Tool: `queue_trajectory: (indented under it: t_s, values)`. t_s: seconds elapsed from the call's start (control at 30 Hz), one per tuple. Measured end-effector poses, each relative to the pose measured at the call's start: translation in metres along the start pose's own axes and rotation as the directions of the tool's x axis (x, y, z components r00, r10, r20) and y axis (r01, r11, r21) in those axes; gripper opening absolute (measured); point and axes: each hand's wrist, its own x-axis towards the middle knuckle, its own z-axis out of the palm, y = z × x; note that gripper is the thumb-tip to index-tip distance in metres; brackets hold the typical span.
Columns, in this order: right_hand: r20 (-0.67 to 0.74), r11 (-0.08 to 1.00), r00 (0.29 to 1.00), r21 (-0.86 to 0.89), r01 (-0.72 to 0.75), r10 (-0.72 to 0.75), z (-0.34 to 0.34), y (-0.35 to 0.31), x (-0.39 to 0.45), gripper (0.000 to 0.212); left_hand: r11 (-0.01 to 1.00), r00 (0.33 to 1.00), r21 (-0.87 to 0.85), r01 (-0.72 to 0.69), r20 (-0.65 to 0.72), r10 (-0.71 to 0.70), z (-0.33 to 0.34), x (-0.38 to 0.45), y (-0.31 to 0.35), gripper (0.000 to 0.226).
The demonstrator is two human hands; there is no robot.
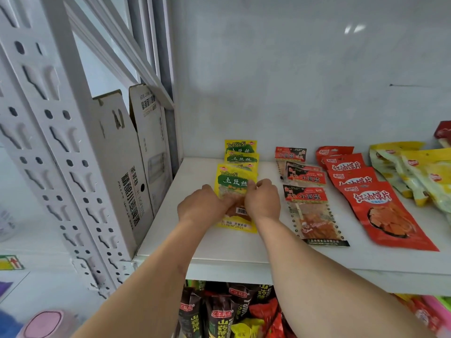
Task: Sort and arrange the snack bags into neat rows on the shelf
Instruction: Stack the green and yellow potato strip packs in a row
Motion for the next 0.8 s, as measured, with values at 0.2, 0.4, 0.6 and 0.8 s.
queue_trajectory:
  t_s: [0.2,0.4,0.6,0.8]
  values:
    - [0.006,1.0,1.0,-0.002,0.025,-0.025,-0.001,0.002,0.001,0.037,0.989,0.982,-0.1,-0.106,-0.168,0.088,0.016,0.0,-0.002,0.066]
    - [-0.01,0.996,0.996,0.025,0.09,-0.09,0.0,0.006,-0.002,0.04,0.961,0.952,0.233,-0.148,-0.229,0.202,0.04,0.001,0.0,0.053]
    - [0.028,0.995,0.995,0.023,0.093,-0.094,-0.001,0.008,0.0,0.039,0.951,0.961,0.286,-0.117,-0.21,0.181,0.046,0.0,0.003,0.052]
    - [0.019,0.997,0.997,0.027,0.073,-0.074,-0.007,0.003,0.008,0.047,0.998,0.986,-0.028,-0.049,-0.163,0.044,0.029,0.005,0.011,0.066]
